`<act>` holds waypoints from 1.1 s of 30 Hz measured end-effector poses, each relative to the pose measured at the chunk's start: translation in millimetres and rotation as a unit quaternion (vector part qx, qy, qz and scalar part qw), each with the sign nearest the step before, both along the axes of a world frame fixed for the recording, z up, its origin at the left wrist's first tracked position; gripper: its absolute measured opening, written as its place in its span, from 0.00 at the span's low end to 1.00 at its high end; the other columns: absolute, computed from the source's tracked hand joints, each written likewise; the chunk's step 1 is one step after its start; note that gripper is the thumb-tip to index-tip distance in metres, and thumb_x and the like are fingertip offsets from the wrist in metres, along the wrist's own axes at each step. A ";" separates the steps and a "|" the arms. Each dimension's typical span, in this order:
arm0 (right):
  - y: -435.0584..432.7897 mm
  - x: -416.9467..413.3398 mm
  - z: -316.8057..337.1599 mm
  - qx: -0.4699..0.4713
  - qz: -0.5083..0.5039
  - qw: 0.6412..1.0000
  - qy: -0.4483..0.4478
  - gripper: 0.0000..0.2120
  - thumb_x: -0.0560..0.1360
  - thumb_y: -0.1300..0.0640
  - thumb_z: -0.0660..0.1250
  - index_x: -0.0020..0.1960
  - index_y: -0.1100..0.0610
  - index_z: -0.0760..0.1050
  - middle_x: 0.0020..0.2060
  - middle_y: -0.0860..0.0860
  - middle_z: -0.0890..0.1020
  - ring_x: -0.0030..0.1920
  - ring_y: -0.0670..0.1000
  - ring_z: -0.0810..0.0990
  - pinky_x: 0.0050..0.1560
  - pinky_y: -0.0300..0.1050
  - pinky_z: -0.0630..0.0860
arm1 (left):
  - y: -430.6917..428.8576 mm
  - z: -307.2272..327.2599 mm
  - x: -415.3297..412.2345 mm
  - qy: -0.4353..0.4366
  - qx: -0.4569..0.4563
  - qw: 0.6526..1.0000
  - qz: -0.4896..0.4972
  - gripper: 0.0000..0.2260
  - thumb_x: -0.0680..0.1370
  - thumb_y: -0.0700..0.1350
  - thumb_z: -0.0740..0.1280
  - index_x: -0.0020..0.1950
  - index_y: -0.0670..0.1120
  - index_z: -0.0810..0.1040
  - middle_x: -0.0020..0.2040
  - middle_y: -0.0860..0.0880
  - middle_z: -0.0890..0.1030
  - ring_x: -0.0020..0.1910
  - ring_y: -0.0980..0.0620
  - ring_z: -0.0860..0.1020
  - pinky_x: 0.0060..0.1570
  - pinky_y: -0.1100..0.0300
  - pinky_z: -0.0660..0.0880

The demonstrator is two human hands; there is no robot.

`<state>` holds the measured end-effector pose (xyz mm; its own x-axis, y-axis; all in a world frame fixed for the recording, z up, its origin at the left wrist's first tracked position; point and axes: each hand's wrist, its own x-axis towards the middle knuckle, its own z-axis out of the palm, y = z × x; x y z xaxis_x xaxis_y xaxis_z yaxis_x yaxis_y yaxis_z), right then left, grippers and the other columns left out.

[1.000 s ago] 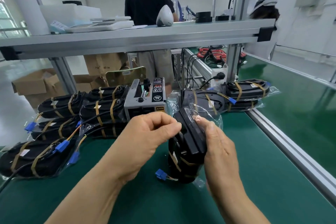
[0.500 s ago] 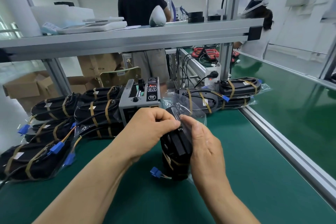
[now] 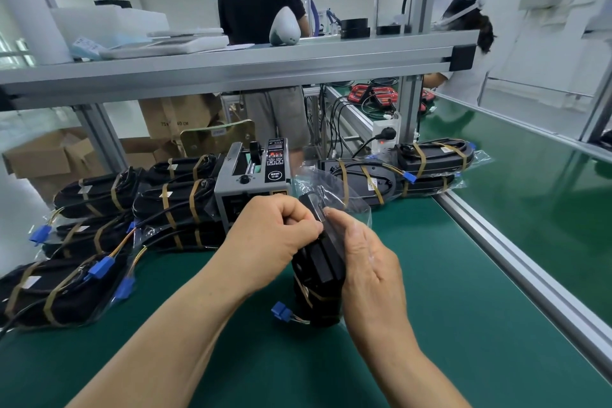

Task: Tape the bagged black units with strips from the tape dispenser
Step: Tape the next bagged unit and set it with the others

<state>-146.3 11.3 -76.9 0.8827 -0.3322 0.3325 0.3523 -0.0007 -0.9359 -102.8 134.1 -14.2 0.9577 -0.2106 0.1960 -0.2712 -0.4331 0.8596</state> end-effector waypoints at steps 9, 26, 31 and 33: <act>0.6 -2.3 1.4 -0.037 -0.009 0.999 0.004 0.16 0.84 0.48 0.54 0.61 0.43 0.80 0.51 0.32 0.83 0.55 0.34 0.80 0.54 0.31 0.75 | 2.2 -7.5 1.8 -0.057 0.042 0.997 0.018 0.05 0.71 0.46 0.74 0.37 0.54 0.80 0.28 0.59 0.74 0.26 0.62 0.70 0.29 0.71 0.67; -4.2 -3.5 -6.9 -0.003 -0.010 1.000 -0.021 0.15 0.85 0.47 0.54 0.58 0.41 0.80 0.52 0.33 0.83 0.56 0.36 0.81 0.53 0.31 0.75 | -3.5 -27.0 -7.1 0.034 -0.099 0.994 0.034 0.13 0.68 0.46 0.79 0.47 0.52 0.78 0.48 0.52 0.76 0.40 0.65 0.73 0.40 0.73 0.71; -6.6 -8.5 -14.2 0.020 0.027 0.999 -0.018 0.17 0.81 0.42 0.53 0.62 0.37 0.78 0.57 0.39 0.84 0.61 0.42 0.80 0.63 0.48 0.75 | -1.2 -27.0 -12.6 0.051 -0.136 0.989 0.006 0.12 0.67 0.43 0.80 0.44 0.54 0.81 0.47 0.54 0.77 0.45 0.59 0.74 0.46 0.66 0.71; -6.4 -10.1 -12.6 0.012 0.039 0.999 -0.017 0.17 0.81 0.42 0.53 0.60 0.33 0.78 0.55 0.40 0.85 0.59 0.43 0.82 0.61 0.52 0.76 | -2.8 -27.9 -15.7 0.046 -0.145 0.988 0.011 0.11 0.65 0.46 0.78 0.44 0.55 0.81 0.49 0.50 0.78 0.48 0.55 0.75 0.50 0.61 0.73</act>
